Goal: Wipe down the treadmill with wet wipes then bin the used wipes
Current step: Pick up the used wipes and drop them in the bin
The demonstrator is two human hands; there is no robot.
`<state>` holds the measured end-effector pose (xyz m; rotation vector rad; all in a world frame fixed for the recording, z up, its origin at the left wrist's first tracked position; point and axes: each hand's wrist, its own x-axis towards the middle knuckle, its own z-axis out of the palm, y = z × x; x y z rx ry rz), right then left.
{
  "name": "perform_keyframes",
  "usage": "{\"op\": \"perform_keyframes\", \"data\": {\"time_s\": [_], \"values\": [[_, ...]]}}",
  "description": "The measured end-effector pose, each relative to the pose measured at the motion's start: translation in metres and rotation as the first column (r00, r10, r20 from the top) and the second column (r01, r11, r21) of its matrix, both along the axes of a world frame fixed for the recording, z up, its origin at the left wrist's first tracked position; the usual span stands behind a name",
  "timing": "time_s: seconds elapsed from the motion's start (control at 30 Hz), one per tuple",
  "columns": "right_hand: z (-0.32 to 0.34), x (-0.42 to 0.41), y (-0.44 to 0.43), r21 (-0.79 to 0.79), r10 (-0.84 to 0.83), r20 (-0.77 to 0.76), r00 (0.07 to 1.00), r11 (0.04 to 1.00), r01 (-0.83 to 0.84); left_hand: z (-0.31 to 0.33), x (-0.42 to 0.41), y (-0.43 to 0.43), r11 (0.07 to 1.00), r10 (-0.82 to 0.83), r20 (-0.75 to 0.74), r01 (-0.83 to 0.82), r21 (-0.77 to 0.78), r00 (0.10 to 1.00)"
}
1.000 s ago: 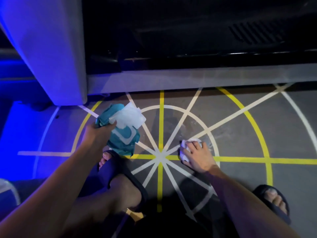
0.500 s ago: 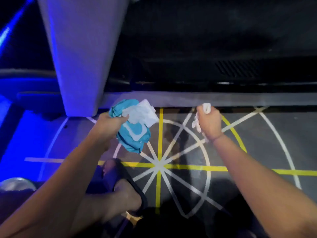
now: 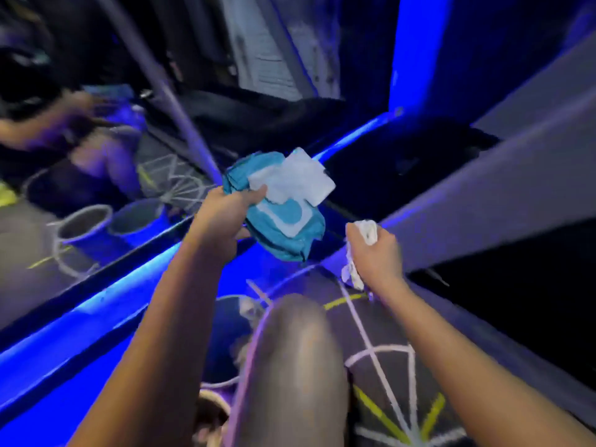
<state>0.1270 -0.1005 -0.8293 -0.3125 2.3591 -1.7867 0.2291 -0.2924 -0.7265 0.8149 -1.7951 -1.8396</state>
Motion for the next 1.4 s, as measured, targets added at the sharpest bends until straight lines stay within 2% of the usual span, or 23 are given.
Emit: {"op": "perform_keyframes", "data": {"time_s": [0.07,0.17,0.27,0.37,0.5,0.63,0.73,0.8,0.9,1.07,1.17,1.23,1.27,1.33,1.4], "values": [[0.03,0.003,-0.05,0.022,0.088,-0.118,0.989,0.996,-0.086,0.007,0.028,-0.039,0.987,0.161,-0.081,-0.16,0.028,0.984],[0.058,0.01,-0.118,0.213,0.342,-0.213,0.915,0.93,-0.298,0.003,0.072,-0.075,0.936,0.353,-0.121,-0.351,0.041,0.928],[0.045,0.034,-0.171,0.349,0.517,-0.115,0.848,0.821,-0.453,-0.014,0.118,-0.094,0.859,0.512,-0.078,-0.508,0.067,0.855],[-0.002,0.069,-0.2,0.467,0.591,0.016,0.807,0.709,-0.528,-0.035,0.157,-0.109,0.794,0.598,-0.01,-0.591,0.141,0.801],[-0.084,0.141,-0.211,0.414,0.64,0.29,0.712,0.587,-0.696,-0.057,0.19,-0.122,0.749,0.642,0.113,-0.651,0.123,0.759],[-0.142,0.203,-0.207,0.324,0.684,0.418,0.597,0.502,-0.802,-0.083,0.209,-0.128,0.75,0.63,0.248,-0.659,0.052,0.736],[-0.157,0.233,-0.2,0.23,0.748,0.497,0.439,0.375,-0.898,-0.098,0.217,-0.13,0.725,0.644,0.301,-0.687,0.052,0.703],[-0.157,0.235,-0.192,0.158,0.76,0.525,0.384,0.356,-0.921,-0.102,0.22,-0.128,0.723,0.643,0.304,-0.688,0.063,0.703],[-0.156,0.217,-0.185,0.23,0.743,0.536,0.4,0.328,-0.916,-0.1,0.218,-0.126,0.739,0.625,0.306,-0.67,0.063,0.718],[-0.155,0.19,-0.176,0.416,0.765,0.533,0.361,0.135,-0.899,-0.099,0.191,-0.122,0.776,0.592,0.292,-0.629,0.048,0.752],[-0.151,0.173,-0.171,0.416,0.747,0.522,0.411,0.198,-0.888,-0.098,0.174,-0.114,0.813,0.542,0.293,-0.58,0.055,0.788],[-0.139,0.153,-0.162,0.494,0.765,0.441,0.47,0.23,-0.838,-0.099,0.165,-0.108,0.825,0.521,0.276,-0.559,0.079,0.808],[-0.133,0.137,-0.157,0.534,0.76,0.385,0.523,0.278,-0.798,-0.099,0.161,-0.105,0.829,0.513,0.257,-0.55,0.101,0.819],[-0.122,0.103,-0.141,0.518,0.672,0.315,0.671,0.47,-0.714,-0.101,0.151,-0.097,0.848,0.474,0.206,-0.507,0.157,0.856],[-0.1,0.067,-0.12,0.367,0.525,0.368,0.767,0.676,-0.639,-0.105,0.134,-0.086,0.874,0.412,0.141,-0.434,0.218,0.9]]}}
